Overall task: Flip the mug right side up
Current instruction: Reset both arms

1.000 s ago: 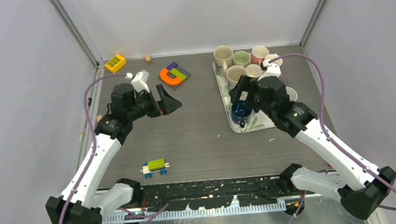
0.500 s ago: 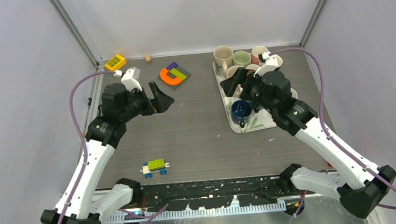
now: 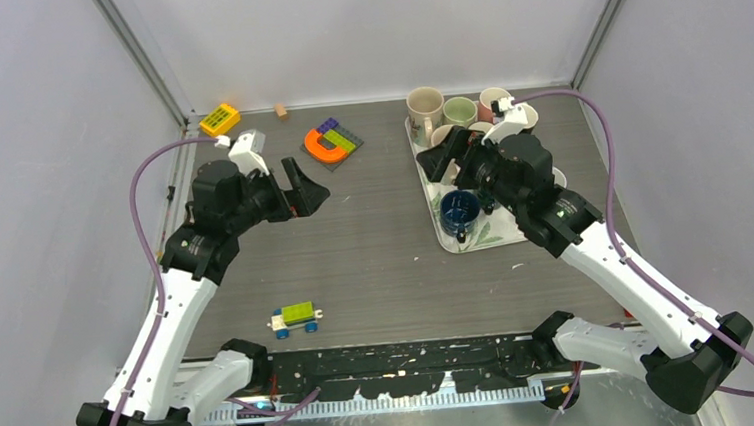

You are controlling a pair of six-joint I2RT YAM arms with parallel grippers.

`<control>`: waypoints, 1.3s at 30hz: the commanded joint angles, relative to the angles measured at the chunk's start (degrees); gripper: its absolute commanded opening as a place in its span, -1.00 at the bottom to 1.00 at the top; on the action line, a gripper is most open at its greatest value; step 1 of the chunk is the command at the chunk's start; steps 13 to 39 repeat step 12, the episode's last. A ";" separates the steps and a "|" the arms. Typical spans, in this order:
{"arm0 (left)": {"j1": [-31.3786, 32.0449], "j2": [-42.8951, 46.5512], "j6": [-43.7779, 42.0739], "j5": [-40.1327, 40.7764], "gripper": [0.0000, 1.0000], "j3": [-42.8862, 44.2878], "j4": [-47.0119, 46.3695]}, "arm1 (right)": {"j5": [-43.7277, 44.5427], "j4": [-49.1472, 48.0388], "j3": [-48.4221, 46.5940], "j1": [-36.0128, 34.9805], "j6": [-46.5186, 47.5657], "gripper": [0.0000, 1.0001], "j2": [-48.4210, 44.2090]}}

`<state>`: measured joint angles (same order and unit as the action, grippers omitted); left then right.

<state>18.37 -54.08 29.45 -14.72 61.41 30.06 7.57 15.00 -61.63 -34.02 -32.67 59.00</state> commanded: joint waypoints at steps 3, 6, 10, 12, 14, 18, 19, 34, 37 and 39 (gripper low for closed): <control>0.17 1.61 -1.43 0.13 0.99 0.52 -0.75 | 0.08 -2.34 -1.99 -0.11 -0.27 1.00 -0.40; 0.17 1.48 -1.49 0.19 0.99 0.47 -0.49 | 0.07 -2.39 -1.83 -0.09 -0.42 0.99 -0.39; 0.17 1.64 -1.62 0.28 0.99 0.40 -0.34 | 0.07 -2.42 -1.74 -0.16 -0.43 1.00 -0.31; 0.17 1.96 -1.77 0.53 0.99 0.04 -0.66 | 0.07 -2.37 -1.74 -0.15 -0.38 0.99 -0.29; 0.17 1.96 -1.77 0.53 0.99 0.04 -0.66 | 0.07 -2.37 -1.74 -0.15 -0.38 0.99 -0.29; 0.17 1.96 -1.77 0.53 0.99 0.04 -0.66 | 0.07 -2.37 -1.74 -0.15 -0.38 0.99 -0.29; 0.17 1.96 -1.77 0.53 0.99 0.04 -0.66 | 0.07 -2.37 -1.74 -0.15 -0.38 0.99 -0.29; 0.17 1.96 -1.77 0.53 0.99 0.04 -0.66 | 0.07 -2.37 -1.74 -0.15 -0.38 0.99 -0.29; 0.17 1.96 -1.77 0.53 0.99 0.04 -0.66 | 0.07 -2.37 -1.74 -0.15 -0.38 0.99 -0.29; 0.17 1.96 -1.77 0.53 0.99 0.04 -0.66 | 0.07 -2.37 -1.74 -0.15 -0.38 0.99 -0.29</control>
